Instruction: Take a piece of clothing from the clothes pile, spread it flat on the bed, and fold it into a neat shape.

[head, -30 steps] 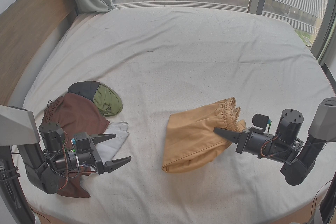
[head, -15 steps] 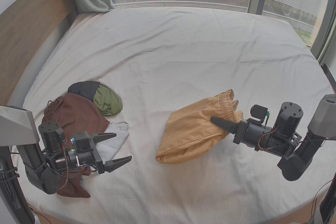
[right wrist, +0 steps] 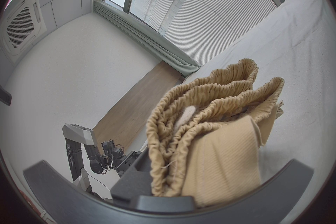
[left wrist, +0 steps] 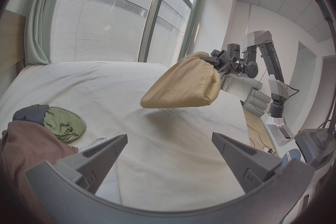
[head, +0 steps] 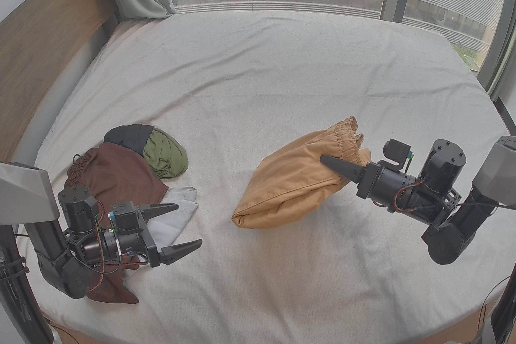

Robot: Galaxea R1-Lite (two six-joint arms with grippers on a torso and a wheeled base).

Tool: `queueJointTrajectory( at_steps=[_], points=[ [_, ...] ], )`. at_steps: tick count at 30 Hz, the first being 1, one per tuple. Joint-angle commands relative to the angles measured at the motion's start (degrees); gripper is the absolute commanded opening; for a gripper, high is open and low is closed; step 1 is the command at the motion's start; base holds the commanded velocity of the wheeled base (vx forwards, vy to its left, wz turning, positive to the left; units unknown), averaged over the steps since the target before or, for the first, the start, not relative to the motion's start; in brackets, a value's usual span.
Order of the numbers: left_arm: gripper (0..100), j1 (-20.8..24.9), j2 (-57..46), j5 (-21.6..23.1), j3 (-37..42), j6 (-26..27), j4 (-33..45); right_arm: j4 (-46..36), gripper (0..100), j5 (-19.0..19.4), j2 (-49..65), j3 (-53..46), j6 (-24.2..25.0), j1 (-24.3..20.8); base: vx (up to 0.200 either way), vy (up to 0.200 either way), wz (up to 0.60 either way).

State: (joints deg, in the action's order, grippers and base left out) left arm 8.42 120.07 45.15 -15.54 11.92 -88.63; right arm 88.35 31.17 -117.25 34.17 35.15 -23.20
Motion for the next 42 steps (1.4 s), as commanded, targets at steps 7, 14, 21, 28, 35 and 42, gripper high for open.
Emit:
queueJointTrajectory(
  at_steps=[7, 14, 21, 28, 35, 42],
  points=[
    [100, -0.07, -0.01, 0.02, -0.01, 0.03, -0.06, -2.65, 0, 1.26, -0.61, 5.56, 0.98, 0.79, 0.0, 0.0, 0.0],
    [100, -0.07, 0.43, 0.02, 0.07, 0.03, 0.03, -5.99, 0, 2.05, -2.72, 13.11, 4.14, 2.54, 0.0, 0.0, 0.0],
    [100, -0.07, 0.35, 0.02, 0.34, 0.03, 0.03, -11.62, 0, 2.14, -6.76, 23.4, 5.37, 3.69, 0.0, 0.0, 0.0],
    [100, -0.07, 0.17, 0.11, 0.34, 0.03, -0.06, -18.38, 0, 2.05, -9.58, 34.21, 7.39, 3.69, 0.0, 0.0, 0.0],
    [100, 0.01, 0.08, 0.11, 0.51, 0.03, 0.03, -20.14, 0, 2.05, -12.65, 38.16, 7.83, 4.21, 0.0, 0.0, 0.0],
    [100, 0.01, 0.17, 0.11, 0.51, 0.03, 0.03, -20.32, 0, 2.05, -14.06, 39.31, 7.83, 4.21, 0.0, 0.0, 0.0]
  ],
)
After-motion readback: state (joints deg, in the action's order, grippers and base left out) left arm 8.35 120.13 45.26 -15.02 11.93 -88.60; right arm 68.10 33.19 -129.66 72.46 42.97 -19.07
